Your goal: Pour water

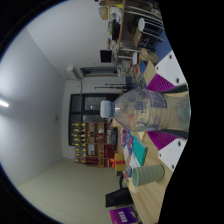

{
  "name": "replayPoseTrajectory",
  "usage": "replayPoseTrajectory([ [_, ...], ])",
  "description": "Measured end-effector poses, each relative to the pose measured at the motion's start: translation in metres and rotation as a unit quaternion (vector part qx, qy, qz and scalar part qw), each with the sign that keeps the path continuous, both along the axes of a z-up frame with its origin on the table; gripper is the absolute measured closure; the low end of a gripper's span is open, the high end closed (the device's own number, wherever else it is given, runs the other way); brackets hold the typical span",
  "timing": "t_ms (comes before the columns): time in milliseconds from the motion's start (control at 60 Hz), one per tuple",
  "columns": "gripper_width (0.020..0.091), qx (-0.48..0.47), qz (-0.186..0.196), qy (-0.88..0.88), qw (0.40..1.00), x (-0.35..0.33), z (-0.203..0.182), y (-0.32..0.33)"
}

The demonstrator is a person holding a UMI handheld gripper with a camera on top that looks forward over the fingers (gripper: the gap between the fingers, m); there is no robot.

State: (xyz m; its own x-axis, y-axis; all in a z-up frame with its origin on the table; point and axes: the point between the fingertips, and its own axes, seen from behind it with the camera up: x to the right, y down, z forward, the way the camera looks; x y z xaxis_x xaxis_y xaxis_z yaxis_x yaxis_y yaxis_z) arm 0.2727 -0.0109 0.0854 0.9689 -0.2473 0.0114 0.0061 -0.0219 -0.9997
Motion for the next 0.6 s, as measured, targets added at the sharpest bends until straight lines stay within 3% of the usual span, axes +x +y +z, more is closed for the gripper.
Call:
replayPoseTrajectory([
  [67,0.0586,0.0,0.005,-0.008,1.0,-0.001,0.002,-0.001],
  [83,0.0639,-0.001,0.006,-0.01,1.0,-0.002,0.001,-0.002],
  [200,0.0642,-0.013,0.016,-0.053,0.998,-0.014,0.011,-0.004],
  [350,0.0641,-0.033,0.002,-0.242,0.97,-0.025,0.076,0.008],
  [450,0.0641,-0.037,0.003,-0.429,0.903,-0.046,0.14,0.018],
  [600,0.064,-0.059,0.002,-0.665,0.744,-0.104,0.162,0.056],
])
